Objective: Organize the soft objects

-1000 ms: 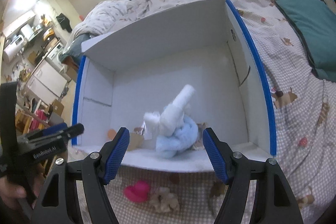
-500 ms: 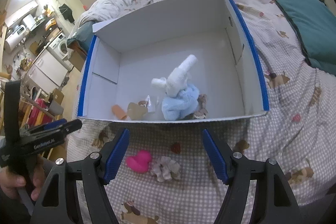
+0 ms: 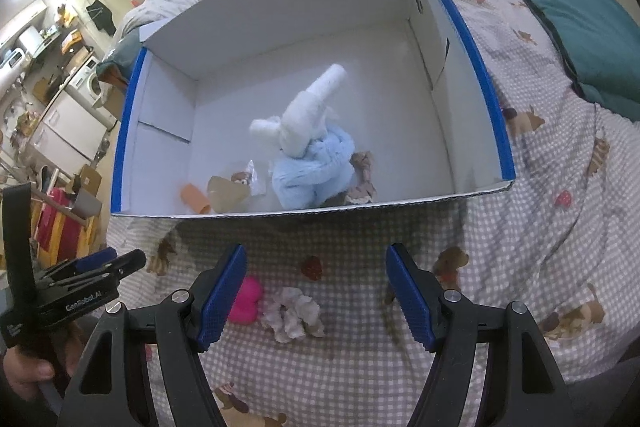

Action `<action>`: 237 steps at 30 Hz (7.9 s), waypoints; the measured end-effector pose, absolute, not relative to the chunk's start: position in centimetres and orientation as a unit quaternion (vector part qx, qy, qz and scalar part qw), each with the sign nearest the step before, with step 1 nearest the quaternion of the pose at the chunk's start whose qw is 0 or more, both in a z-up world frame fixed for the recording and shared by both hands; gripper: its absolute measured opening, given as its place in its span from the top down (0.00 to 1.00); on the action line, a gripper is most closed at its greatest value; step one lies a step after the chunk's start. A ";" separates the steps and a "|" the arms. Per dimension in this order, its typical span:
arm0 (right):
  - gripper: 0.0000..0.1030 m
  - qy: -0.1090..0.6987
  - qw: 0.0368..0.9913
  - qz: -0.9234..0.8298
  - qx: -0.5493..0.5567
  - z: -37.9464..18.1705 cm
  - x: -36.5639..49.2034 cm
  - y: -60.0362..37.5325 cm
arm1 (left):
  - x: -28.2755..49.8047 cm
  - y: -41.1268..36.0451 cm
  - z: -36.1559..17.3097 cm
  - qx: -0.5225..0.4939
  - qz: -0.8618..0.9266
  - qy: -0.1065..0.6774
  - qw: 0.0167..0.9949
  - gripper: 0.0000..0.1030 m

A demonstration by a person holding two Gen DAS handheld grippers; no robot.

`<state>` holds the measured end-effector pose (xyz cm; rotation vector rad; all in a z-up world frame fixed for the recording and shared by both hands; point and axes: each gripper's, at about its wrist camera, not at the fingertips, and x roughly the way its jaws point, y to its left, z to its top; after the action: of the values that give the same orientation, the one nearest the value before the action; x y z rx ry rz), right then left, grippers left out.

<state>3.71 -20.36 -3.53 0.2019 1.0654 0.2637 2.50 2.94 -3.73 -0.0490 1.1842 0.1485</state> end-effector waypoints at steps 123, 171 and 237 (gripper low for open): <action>0.84 0.397 0.881 0.218 0.135 1.9 4.6 -17.6 | 4.4 -0.9 3.4 -0.021 0.048 0.491 0.869 0.62; 0.84 0.494 0.846 0.141 0.146 -2.8 11.6 -21.3 | 11.6 -4.1 -0.8 -0.010 0.055 0.538 0.841 0.62; 0.00 0.355 0.930 0.094 0.012 0.7 -0.1 -16.9 | -2.6 2.0 2.7 -0.040 0.036 0.378 0.924 0.00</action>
<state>-0.13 -16.89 0.74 0.0243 0.7269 0.1933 -2.61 1.99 2.65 -0.0822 0.7765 0.0748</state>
